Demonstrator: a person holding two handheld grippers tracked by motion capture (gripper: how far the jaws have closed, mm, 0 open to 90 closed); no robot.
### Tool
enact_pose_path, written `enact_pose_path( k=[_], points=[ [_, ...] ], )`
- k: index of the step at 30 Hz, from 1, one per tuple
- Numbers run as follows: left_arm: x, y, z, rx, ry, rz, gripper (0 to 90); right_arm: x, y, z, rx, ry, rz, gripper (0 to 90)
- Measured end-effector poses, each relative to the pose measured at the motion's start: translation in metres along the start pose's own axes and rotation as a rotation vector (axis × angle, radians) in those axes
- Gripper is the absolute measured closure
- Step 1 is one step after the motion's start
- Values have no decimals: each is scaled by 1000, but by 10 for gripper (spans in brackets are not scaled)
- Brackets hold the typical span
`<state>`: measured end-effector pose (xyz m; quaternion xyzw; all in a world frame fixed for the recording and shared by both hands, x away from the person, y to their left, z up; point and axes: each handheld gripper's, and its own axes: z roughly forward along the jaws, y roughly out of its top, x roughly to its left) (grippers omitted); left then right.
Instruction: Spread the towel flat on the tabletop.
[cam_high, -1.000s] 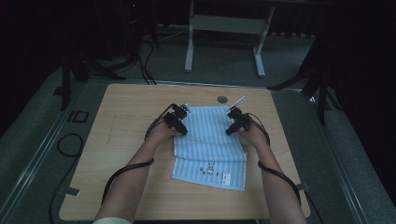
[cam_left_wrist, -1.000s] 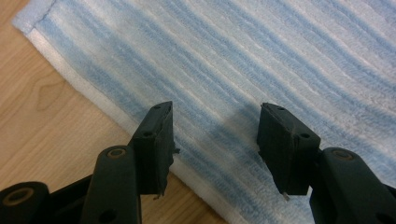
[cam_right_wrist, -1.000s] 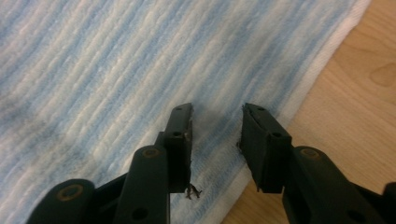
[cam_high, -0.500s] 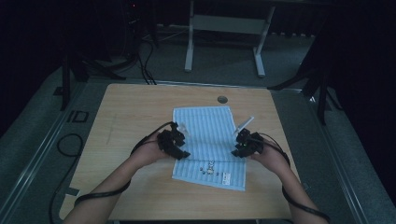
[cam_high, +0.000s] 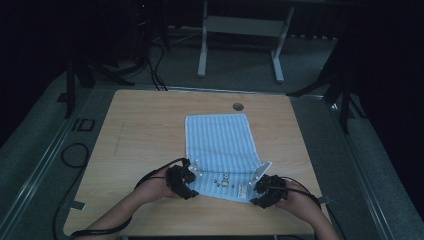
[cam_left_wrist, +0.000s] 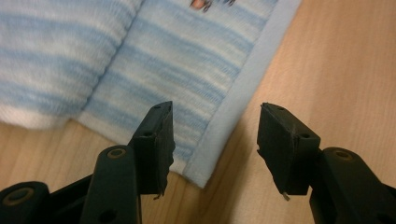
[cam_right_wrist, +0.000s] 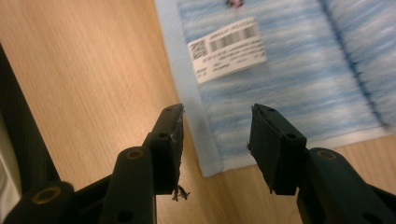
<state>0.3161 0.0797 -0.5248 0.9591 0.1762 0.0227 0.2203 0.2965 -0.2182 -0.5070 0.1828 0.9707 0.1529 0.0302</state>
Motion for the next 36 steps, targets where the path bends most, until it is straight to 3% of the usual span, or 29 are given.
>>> enact_pose_path(
  k=[6, 10, 11, 13, 16, 19, 22, 25, 28, 30, 31, 32, 33, 34, 36],
  points=[
    [-2, -1, 5, 17, 31, 2, 481, 1, -4, 12, 52, 8, -29, 590],
    [-3, -1, 5, 12, 60, -22, 554, 4, -3, 13, 58, -30, -48, 760],
    [-3, -1, 5, 11, 61, -23, 599, 5, -3, 13, 63, -41, -55, 825],
    [-3, 2, 4, 24, 77, -39, 756, 4, 0, 13, 79, -54, -64, 848],
    [-4, 6, -3, 29, 64, -53, 838, 3, 6, 8, 84, -60, -78, 852],
    [-12, 8, -22, -4, 40, -46, 839, 5, 9, -9, 56, -60, -104, 852],
    [-28, 7, -46, -33, 25, -12, 839, 11, 8, -30, 25, -48, -117, 851],
    [-47, 2, -62, -50, 1, 14, 837, 21, 3, -45, 4, -40, -138, 851],
    [-65, -6, -70, -46, -49, 35, 832, 37, -3, -51, -7, -13, -174, 850],
    [-79, -11, -70, -23, -98, 65, 825, 47, -6, -53, -7, 24, -188, 850],
    [-84, -13, -70, -12, -151, 80, 802, 53, -7, -52, -3, 45, -211, 841],
    [-89, -15, -70, -13, -209, 99, 741, 57, -8, -51, 0, 76, -227, 808],
    [-91, -16, -70, -30, -230, 98, 675, 61, -9, -50, -3, 101, -236, 763],
    [-89, -17, -71, -39, -227, 88, 628, 62, -8, -49, -4, 116, -243, 751],
    [-80, -19, -70, -46, -147, 47, 567, 57, -5, -49, -29, 71, -234, 723]
  ],
)
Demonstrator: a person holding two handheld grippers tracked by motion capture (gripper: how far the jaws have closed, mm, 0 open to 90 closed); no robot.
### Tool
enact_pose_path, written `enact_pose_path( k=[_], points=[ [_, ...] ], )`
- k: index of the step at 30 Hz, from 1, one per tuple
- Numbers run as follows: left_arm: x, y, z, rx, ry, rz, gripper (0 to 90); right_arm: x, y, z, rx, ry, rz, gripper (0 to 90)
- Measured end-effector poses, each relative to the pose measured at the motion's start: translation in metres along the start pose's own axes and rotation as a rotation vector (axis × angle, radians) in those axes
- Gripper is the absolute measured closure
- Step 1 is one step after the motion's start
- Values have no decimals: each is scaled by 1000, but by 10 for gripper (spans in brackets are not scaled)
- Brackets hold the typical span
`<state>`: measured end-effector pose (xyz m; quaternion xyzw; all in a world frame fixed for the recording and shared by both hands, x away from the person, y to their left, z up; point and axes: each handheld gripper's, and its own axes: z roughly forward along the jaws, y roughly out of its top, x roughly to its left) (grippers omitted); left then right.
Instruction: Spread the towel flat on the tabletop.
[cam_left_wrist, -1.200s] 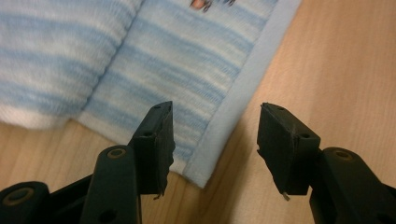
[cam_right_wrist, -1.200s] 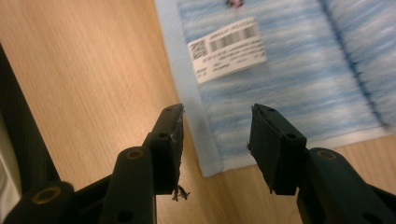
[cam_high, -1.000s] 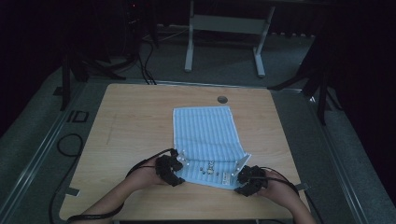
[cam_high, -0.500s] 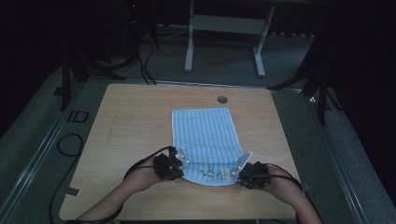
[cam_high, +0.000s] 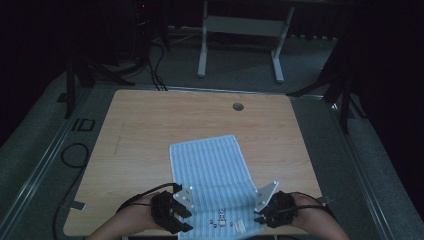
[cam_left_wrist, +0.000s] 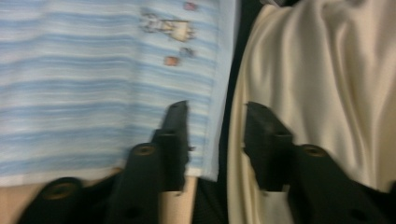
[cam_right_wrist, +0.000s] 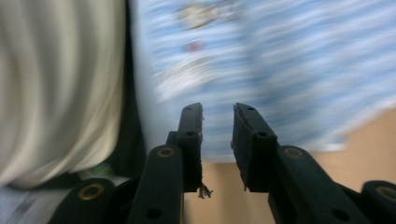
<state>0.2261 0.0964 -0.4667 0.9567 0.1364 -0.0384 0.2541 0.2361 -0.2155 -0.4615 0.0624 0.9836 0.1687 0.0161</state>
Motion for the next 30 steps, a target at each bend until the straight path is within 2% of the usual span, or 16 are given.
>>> enact_pose_path(
  k=[1, 2, 3, 4, 6, 7, 9, 12, 14, 17, 20, 21, 22, 26, 29, 30],
  points=[
    [4, -1, 0, -7, 28, -19, 567, -6, 2, 0, -2, -26, 29, 721],
    [11, -3, 2, -22, 33, -39, 563, -11, 4, 0, -5, -52, 44, 701],
    [15, -4, 5, -27, 65, -37, 540, -19, 6, 3, -19, -99, 64, 695],
    [16, -5, 9, -21, 115, -31, 538, -26, 8, 5, -18, -111, 87, 685],
    [18, -6, 18, 9, 125, -28, 517, -35, 11, 13, -25, -133, 102, 666],
    [19, -8, 26, 32, 138, -23, 514, -37, 12, 17, -27, -129, 108, 657],
    [24, -11, 37, 62, 125, -34, 499, -42, 15, 30, 3, -117, 100, 652],
    [33, -16, 51, 114, 152, -49, 498, -46, 17, 46, 19, -86, 106, 675],
    [40, -17, 52, 92, 150, -61, 496, -49, 18, 56, 55, -78, 102, 681],
    [49, -14, 53, 108, 199, -58, 496, -57, 17, 64, 70, -59, 115, 700],
    [59, -11, 53, 97, 197, -68, 519, -65, 16, 64, 60, -68, 132, 779],
    [61, -10, 53, 93, 204, -67, 548, -67, 16, 64, 62, -72, 137, 845],
    [63, -8, 53, 93, 202, -69, 594, -70, 16, 64, 65, -76, 139, 870],
    [68, -5, 46, 54, 160, -96, 813, -71, 17, 58, 54, -85, 141, 900],
    [71, -1, 38, 26, 141, -100, 841, -70, 18, 47, 33, -110, 125, 900],
    [73, 1, 34, 15, 149, -107, 841, -71, 18, 42, 21, -111, 134, 900]
  ],
)
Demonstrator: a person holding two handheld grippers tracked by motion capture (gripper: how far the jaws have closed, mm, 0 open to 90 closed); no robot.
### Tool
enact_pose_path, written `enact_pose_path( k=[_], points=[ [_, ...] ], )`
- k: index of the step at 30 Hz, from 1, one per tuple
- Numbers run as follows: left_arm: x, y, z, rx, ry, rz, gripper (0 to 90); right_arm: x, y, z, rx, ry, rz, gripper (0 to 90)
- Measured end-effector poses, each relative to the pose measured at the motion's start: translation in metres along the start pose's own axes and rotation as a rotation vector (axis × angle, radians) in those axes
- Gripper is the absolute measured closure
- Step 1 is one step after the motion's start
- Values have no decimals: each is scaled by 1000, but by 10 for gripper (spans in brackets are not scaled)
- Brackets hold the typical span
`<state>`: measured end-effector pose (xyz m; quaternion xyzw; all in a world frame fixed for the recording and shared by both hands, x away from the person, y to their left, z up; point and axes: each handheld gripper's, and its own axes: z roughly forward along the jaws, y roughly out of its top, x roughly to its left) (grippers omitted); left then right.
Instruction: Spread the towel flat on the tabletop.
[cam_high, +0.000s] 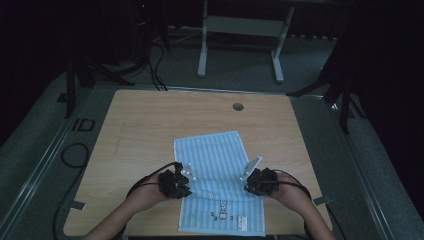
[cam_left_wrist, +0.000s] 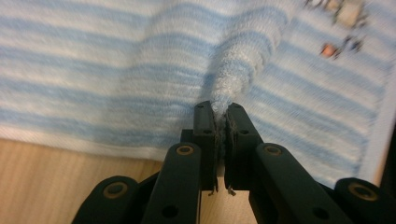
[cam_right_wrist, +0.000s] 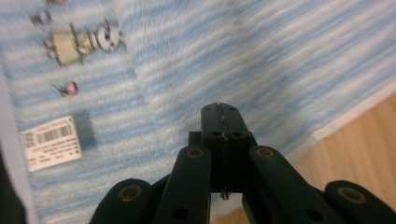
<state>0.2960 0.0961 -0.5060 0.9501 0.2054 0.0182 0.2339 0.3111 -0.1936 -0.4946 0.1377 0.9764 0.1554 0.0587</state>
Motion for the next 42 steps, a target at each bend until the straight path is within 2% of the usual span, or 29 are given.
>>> enact_pose_path(
  k=[3, 4, 5, 6, 7, 8, 10, 12, 13, 15, 18, 21, 22, 23, 24, 25, 26, 27, 28, 30, 31, 32, 34, 36, 37, 38, 39, 41, 42],
  points=[
    [7, 8, -11, -41, 2, -33, 847, -2, 1, -10, -25, -12, 16, 881],
    [8, 11, -13, -47, 7, -43, 847, -2, 2, -12, -29, 21, 18, 740],
    [11, 14, -16, -45, 10, -38, 847, 0, 2, -12, -27, 34, 9, 683],
    [13, 15, -17, -51, 10, -47, 847, 4, 2, -11, -28, 27, -14, 630],
    [15, 17, -17, -47, 10, -53, 847, 7, 2, -9, -14, 39, -19, 586],
    [17, 18, -17, -47, 8, -59, 847, 12, 2, -7, 0, 41, -31, 581],
    [21, 19, -16, -48, 5, -68, 847, 18, 1, 0, 25, 32, -66, 606],
    [23, 20, -15, -52, 2, -75, 847, 18, -1, 5, 72, 6, -83, 770],
    [25, 20, -14, -56, -2, -83, 847, 17, -1, 6, 78, -10, -79, 857],
    [28, 22, -15, -55, 27, -82, 846, 10, 0, 2, 60, -28, -46, 873],
    [35, 28, -19, -61, 80, -84, 845, -6, 6, -11, 22, -84, -21, 874],
    [46, 32, -22, -96, 125, -122, 835, -25, 14, -22, -9, -112, 17, 873],
    [51, 33, -23, -93, 143, -130, 807, -30, 16, -24, -17, -116, 29, 872],
    [54, 33, -23, -94, 137, -146, 788, -36, 18, -25, -25, -134, 39, 870],
    [56, 32, -23, -94, 107, -149, 784, -42, 20, -24, -31, -137, 69, 863],
    [57, 31, -22, -88, 68, -150, 727, -45, 21, -22, -31, -127, 81, 822],
    [55, 29, -22, -94, 50, -141, 680, -47, 22, -19, -26, -106, 87, 769],
    [53, 27, -21, -92, 43, -136, 678, -47, 22, -17, -25, -94, 92, 758],
    [49, 25, -20, -82, 40, -125, 648, -47, 21, -14, -29, -77, 94, 706],
    [42, 21, -19, -67, 32, -105, 642, -42, 20, -8, -14, -48, 90, 695],
    [36, 18, -18, -55, 48, -90, 641, -40, 20, -6, -12, -49, 81, 694],
    [32, 16, -18, -60, 57, -92, 641, -37, 19, -4, -10, -54, 82, 697],
    [20, 13, -20, -82, 47, -72, 641, -30, 17, -2, -14, -40, 82, 695],
    [8, 10, -22, -98, 63, -53, 641, -21, 14, -5, -26, -87, 72, 665],
    [2, 9, -24, -106, 63, -42, 641, -18, 13, -8, -32, -95, 75, 635],
    [-4, 8, -26, -115, 62, -32, 641, -13, 11, -12, -43, -111, 73, 651],
    [-9, 8, -29, -119, 64, -18, 641, -9, 9, -17, -54, -119, 70, 738],
    [-22, 9, -32, -135, 40, 8, 690, 0, 6, -26, -72, -98, 47, 852],
    [-28, 10, -31, -127, 30, 28, 696, 6, 6, -28, -77, -73, 34, 889]
  ],
)
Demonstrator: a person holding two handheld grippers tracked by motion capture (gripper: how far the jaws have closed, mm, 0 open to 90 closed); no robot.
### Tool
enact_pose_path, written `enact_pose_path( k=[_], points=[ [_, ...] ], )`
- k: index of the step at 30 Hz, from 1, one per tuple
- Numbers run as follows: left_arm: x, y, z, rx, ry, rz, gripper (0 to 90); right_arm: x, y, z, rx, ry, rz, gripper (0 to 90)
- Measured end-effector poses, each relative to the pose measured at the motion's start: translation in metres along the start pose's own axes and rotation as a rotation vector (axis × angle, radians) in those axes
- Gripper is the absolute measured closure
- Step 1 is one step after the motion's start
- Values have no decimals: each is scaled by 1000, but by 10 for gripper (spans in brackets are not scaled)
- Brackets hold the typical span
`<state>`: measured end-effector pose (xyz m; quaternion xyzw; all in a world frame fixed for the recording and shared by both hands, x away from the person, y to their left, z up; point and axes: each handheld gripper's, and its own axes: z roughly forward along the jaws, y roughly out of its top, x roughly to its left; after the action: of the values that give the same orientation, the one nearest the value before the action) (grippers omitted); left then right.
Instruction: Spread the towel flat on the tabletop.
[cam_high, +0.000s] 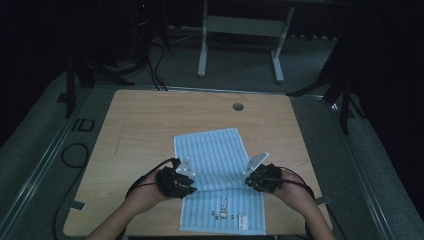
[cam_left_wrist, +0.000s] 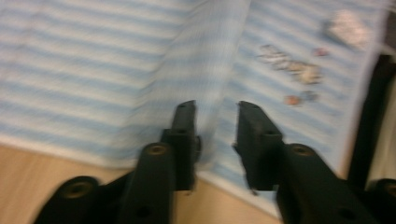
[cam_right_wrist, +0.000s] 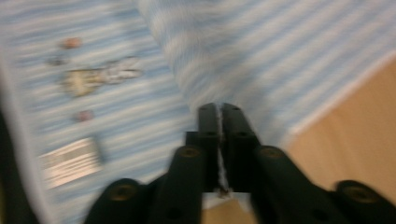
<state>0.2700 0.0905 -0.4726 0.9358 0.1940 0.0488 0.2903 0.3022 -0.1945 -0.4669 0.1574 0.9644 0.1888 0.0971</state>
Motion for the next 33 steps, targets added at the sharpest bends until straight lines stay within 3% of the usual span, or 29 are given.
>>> enact_pose_path(
  k=[2, 5, 8, 11, 12, 14, 16, 21, 24, 25, 27, 29, 31, 33],
  points=[
    [-11, 1, 7, 24, -17, 35, 717, 9, -1, 3, 11, 29, -27, 891],
    [-20, -2, 25, 77, -69, 56, 718, 18, -2, 21, 64, 72, -47, 864],
    [-19, -6, 46, 129, -94, 48, 718, 18, -5, 41, 106, 94, -29, 849],
    [-11, -8, 60, 145, -108, 22, 715, 17, -5, 50, 117, 135, -36, 858],
    [-7, -7, 64, 148, -92, 24, 707, 18, -5, 52, 130, 125, -47, 857],
    [3, -5, 66, 127, -93, -14, 701, 15, -3, 56, 128, 115, -33, 856],
    [12, -1, 69, 122, -62, -11, 700, 9, -2, 57, 126, 99, -27, 855],
    [31, 11, 77, 124, -60, -29, 700, -17, 0, 62, 120, 64, 20, 854],
    [39, 20, 81, 138, -7, -8, 695, -32, 1, 65, 120, 43, 45, 849],
    [42, 23, 83, 143, 4, -20, 687, -36, 2, 65, 120, 43, 55, 848],
    [47, 27, 85, 146, -10, -34, 685, -41, 4, 66, 120, 40, 76, 835],
    [46, 30, 84, 156, -30, -18, 667, -41, 6, 63, 117, 40, 86, 807],
    [46, 33, 74, 148, -27, 4, 645, -35, 8, 59, 81, 72, 82, 766],
    [49, 36, 59, 124, 47, 25, 642, -21, 10, 54, 62, 89, 50, 729]
  ],
)
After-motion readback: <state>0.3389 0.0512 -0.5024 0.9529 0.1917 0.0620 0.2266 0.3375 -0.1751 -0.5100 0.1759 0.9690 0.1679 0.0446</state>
